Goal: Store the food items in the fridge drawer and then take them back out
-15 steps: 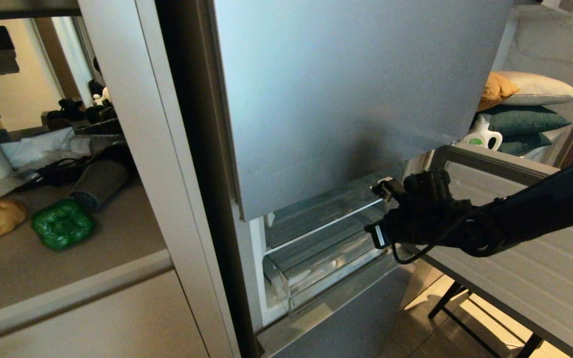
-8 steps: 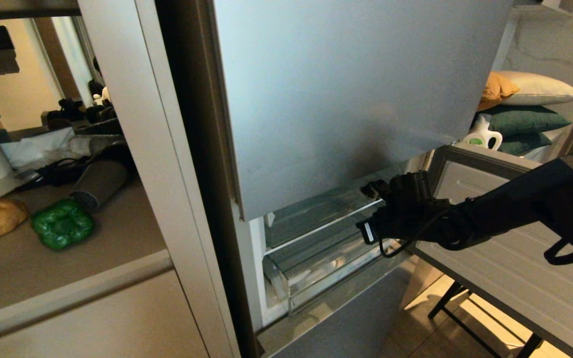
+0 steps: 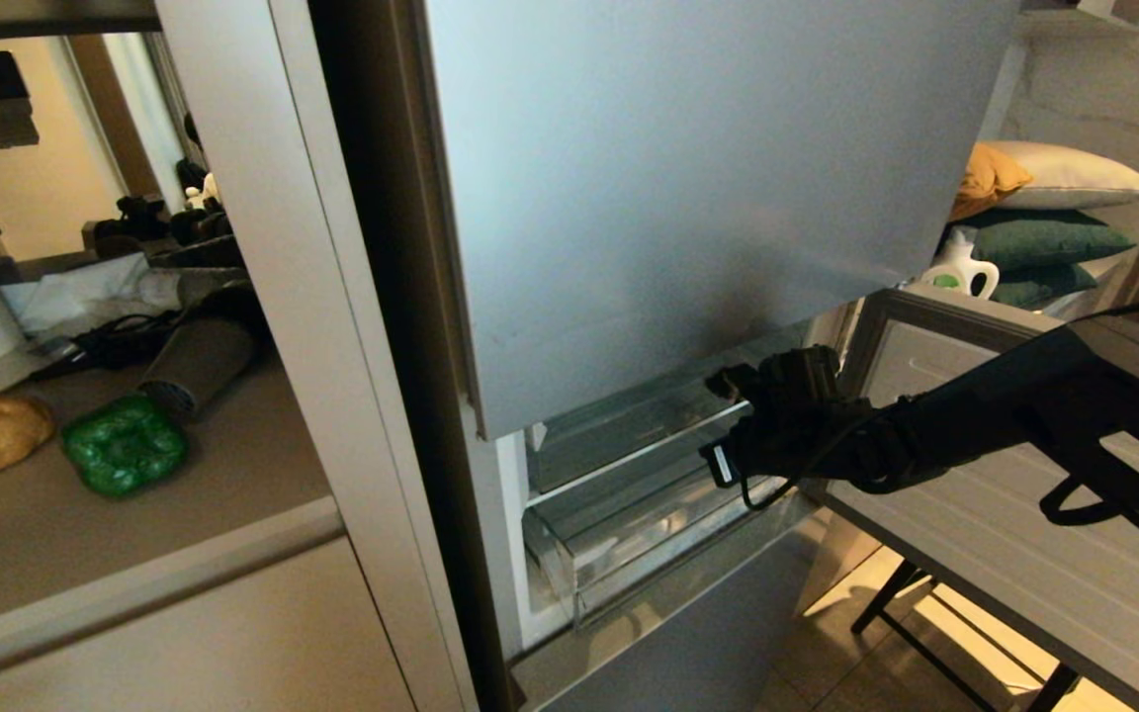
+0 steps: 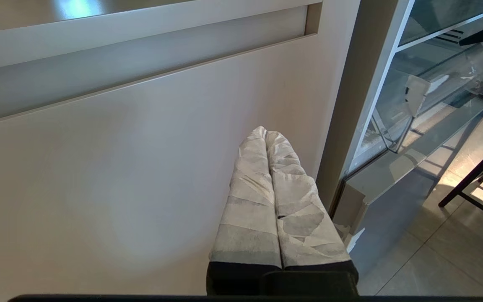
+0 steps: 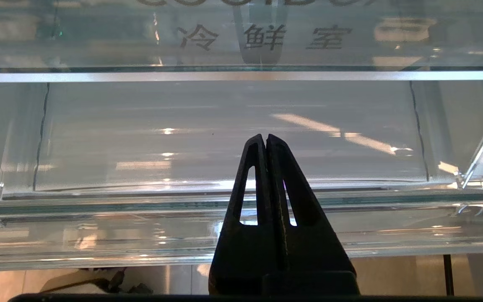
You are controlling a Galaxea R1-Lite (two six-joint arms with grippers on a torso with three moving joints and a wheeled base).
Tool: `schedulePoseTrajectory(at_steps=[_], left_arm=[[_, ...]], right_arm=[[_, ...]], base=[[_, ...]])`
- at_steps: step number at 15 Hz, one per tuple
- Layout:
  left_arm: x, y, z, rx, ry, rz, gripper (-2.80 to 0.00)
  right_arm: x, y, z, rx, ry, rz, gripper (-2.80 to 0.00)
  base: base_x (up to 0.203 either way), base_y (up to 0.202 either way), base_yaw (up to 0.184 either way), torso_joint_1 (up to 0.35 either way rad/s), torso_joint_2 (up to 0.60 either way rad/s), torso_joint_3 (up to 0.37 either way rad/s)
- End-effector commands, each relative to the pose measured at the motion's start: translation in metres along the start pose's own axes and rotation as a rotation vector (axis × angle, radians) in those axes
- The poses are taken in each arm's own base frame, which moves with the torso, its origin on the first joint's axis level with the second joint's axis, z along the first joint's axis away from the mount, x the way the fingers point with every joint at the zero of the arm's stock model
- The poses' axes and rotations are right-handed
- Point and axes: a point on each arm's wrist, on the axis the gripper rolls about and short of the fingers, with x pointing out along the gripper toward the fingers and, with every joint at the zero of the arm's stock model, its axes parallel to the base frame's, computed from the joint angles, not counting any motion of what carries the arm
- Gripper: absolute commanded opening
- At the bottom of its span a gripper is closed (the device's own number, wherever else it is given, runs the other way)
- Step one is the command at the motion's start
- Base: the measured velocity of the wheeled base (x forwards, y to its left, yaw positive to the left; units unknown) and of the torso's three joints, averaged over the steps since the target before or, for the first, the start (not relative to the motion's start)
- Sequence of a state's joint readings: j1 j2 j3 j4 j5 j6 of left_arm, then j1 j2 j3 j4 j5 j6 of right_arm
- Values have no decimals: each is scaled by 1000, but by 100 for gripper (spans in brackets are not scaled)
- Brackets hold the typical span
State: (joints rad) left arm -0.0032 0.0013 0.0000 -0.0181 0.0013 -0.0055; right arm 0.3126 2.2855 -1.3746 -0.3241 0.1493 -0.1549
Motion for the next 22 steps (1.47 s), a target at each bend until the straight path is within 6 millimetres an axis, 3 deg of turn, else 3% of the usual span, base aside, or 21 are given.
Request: schedulePoseTrajectory(at_steps=[1, 6, 13, 22], left_arm=[[0, 0, -2, -1, 6, 0, -280], [0, 0, -2, -1, 6, 0, -280], [0, 0, -2, -1, 6, 0, -280], [0, 0, -2, -1, 6, 0, -280]], right_arm=[[-2, 0, 1, 1, 20, 5, -280], [-21, 2, 10, 14, 99, 17, -280], [-63, 8, 15, 36, 263, 40, -280], [-65, 8, 6, 40, 295, 29, -280]], base=[[0, 0, 0, 0, 0, 0], [0, 0, 0, 0, 0, 0], [0, 0, 0, 0, 0, 0], [0, 0, 0, 0, 0, 0]])
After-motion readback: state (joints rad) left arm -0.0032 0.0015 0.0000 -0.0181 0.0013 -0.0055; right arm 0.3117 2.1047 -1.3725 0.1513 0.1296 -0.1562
